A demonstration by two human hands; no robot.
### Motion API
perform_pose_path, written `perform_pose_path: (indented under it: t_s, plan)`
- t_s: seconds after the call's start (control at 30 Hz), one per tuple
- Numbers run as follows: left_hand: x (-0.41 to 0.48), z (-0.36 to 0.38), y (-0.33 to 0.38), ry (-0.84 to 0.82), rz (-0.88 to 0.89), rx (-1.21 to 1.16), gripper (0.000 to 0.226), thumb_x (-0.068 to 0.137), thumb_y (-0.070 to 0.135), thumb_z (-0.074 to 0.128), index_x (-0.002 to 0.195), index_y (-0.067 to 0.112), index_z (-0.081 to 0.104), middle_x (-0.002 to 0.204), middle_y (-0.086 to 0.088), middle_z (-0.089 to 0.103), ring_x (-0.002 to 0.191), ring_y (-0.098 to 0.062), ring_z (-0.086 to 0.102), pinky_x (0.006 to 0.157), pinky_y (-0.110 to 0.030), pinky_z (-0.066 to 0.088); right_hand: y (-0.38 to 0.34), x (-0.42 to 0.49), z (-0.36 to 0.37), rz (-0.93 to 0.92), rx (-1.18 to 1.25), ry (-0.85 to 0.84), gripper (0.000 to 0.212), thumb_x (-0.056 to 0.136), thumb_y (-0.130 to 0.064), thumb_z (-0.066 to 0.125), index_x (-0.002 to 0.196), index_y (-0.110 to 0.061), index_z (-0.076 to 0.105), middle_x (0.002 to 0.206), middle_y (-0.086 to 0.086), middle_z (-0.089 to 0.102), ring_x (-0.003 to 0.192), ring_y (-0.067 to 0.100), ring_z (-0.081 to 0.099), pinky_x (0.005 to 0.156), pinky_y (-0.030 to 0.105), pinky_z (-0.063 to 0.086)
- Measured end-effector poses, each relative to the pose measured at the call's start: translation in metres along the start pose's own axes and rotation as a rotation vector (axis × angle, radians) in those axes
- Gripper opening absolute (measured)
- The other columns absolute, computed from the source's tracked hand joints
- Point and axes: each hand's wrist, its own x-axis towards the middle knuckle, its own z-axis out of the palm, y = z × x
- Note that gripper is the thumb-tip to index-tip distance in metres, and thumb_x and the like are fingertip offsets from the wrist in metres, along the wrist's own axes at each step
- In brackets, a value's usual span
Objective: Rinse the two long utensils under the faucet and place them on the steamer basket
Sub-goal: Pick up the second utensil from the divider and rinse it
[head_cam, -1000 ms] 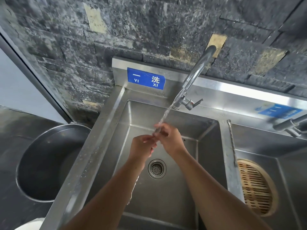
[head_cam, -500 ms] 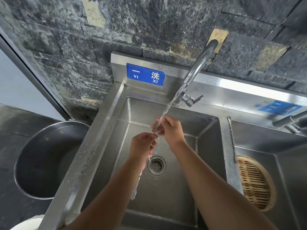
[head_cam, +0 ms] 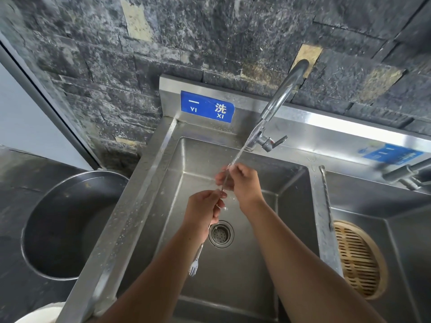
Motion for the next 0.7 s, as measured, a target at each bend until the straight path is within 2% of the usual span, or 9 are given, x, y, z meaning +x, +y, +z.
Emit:
perform_pose_path:
  t_s: [0.07, 0.2, 0.33, 0.47, 0.57, 0.63, 0.7]
  plan:
    - [-0.0009, -0.0012, -0.0003, 0.003, 0.004, -0.011, 0.022, 0.097, 0.003, 0.052, 0.085, -0.001, 0.069, 0.057, -0.004, 0.053, 0.043, -0.010, 0.037, 0.039, -0.018, 0.022, -0.0007, 0.0006, 0.0004, 0.037, 0.027, -0.010, 0.033, 0.105, -0.012, 0.035, 0.092, -0.009, 0.065, 0.077, 0.006, 0.077, 0.070, 0.024, 0.075, 0.073, 0.043, 0.060]
    - [-0.0009, -0.0019, 0.0003, 0.020, 0.023, -0.002, 0.014, 0.093, 0.001, 0.057, 0.089, -0.005, 0.069, 0.056, -0.004, 0.053, 0.043, -0.011, 0.039, 0.040, -0.019, 0.026, 0.0009, -0.0063, 0.0022, 0.061, 0.096, -0.034, 0.026, 0.105, -0.017, 0.041, 0.100, -0.011, 0.066, 0.079, 0.006, 0.074, 0.066, 0.018, 0.071, 0.056, 0.031, 0.059]
    - [-0.0008, -0.0037, -0.0017, 0.022, 0.049, 0.024, 0.016, 0.093, 0.003, 0.059, 0.089, 0.000, 0.074, 0.057, -0.002, 0.054, 0.043, -0.010, 0.040, 0.041, -0.020, 0.026, 0.0019, -0.0084, 0.0022, 0.061, 0.086, -0.041, 0.009, 0.096, -0.009, 0.059, 0.101, -0.004, 0.065, 0.076, 0.007, 0.068, 0.064, 0.016, 0.067, 0.057, 0.031, 0.059]
    - [0.0008, -0.0028, -0.0039, 0.045, 0.062, 0.048, 0.008, 0.093, 0.004, 0.062, 0.090, 0.000, 0.068, 0.061, -0.004, 0.057, 0.043, -0.009, 0.044, 0.039, -0.019, 0.029, -0.0010, -0.0083, 0.0022, 0.026, 0.079, -0.044, 0.022, 0.091, 0.004, 0.061, 0.113, -0.001, 0.057, 0.074, 0.008, 0.068, 0.060, 0.016, 0.064, 0.058, 0.028, 0.054]
    - [0.0018, -0.0014, -0.0048, 0.048, 0.065, 0.044, 0.008, 0.093, 0.005, 0.062, 0.087, 0.004, 0.067, 0.059, -0.002, 0.057, 0.043, -0.009, 0.043, 0.038, -0.019, 0.029, -0.0028, -0.0073, 0.0018, -0.019, 0.065, -0.043, 0.015, 0.095, 0.001, 0.057, 0.110, -0.002, 0.059, 0.072, 0.007, 0.069, 0.059, 0.015, 0.063, 0.058, 0.026, 0.055]
    - [0.0031, -0.0007, -0.0052, 0.053, 0.076, 0.045, 0.010, 0.092, 0.005, 0.062, 0.084, 0.006, 0.067, 0.057, -0.001, 0.057, 0.043, -0.008, 0.042, 0.039, -0.018, 0.027, -0.0043, -0.0050, 0.0014, -0.018, 0.072, -0.028, 0.010, 0.097, -0.004, 0.055, 0.105, -0.003, 0.061, 0.070, 0.007, 0.070, 0.058, 0.017, 0.064, 0.060, 0.030, 0.057]
    - [0.0035, 0.0001, -0.0052, 0.055, 0.088, 0.053, 0.010, 0.092, 0.005, 0.063, 0.083, 0.007, 0.067, 0.057, -0.001, 0.057, 0.042, -0.008, 0.041, 0.038, -0.017, 0.026, -0.0068, -0.0019, 0.0018, 0.009, 0.099, 0.003, 0.014, 0.101, -0.010, 0.050, 0.097, -0.005, 0.063, 0.066, 0.007, 0.070, 0.055, 0.019, 0.064, 0.059, 0.032, 0.059]
